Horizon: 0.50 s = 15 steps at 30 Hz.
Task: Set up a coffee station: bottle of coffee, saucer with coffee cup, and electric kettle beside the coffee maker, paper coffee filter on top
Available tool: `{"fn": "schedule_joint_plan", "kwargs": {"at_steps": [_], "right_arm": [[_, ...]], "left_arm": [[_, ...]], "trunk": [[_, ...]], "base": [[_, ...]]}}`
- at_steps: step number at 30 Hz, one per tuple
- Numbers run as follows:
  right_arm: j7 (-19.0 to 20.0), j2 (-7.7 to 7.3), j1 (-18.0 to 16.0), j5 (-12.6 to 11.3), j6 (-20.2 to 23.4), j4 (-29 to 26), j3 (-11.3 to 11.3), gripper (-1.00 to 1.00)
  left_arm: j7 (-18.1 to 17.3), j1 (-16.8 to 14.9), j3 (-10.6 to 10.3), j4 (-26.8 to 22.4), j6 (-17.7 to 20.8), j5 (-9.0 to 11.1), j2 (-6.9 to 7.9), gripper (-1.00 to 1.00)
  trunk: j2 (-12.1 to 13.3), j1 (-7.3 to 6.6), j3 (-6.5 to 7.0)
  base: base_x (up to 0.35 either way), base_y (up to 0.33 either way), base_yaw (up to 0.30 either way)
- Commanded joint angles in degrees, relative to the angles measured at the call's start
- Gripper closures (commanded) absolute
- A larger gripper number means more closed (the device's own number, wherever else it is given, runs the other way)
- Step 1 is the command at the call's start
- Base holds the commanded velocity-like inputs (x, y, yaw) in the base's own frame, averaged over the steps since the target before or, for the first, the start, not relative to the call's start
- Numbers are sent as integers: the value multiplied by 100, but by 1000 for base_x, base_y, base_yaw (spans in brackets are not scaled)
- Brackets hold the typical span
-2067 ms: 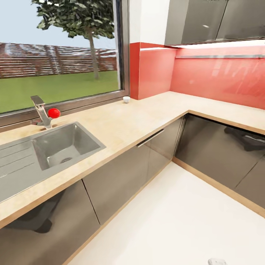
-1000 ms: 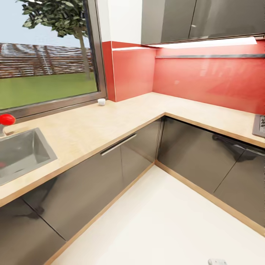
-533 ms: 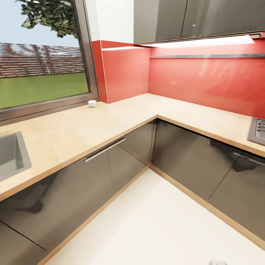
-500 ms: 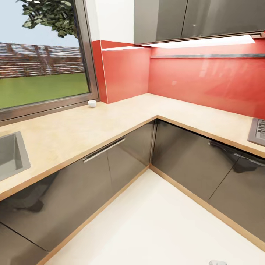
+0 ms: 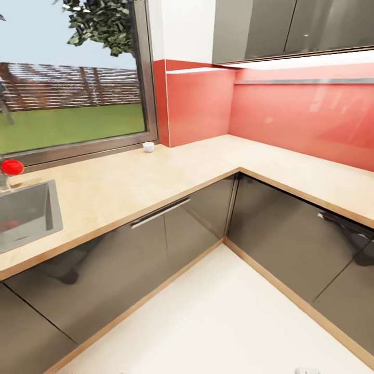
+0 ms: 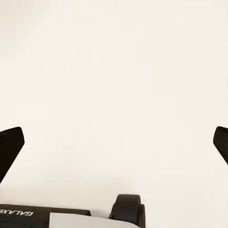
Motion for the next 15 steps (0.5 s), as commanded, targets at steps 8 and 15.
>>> {"fn": "schedule_joint_plan", "kwargs": {"at_steps": [8,15], "right_arm": [[2,-5,-2,-56,1,-2,39,-100],[10,-7,-2,-56,2,-2,33,-100]], "left_arm": [[4,-2,-41,7,-37,28,5,-100],[7,-3,-41,7,-38,29,5,-100]], "trunk": [[-2,0,18],[-2,0,24]], "base": [[1,-9,262],[0,-189,111]]}}
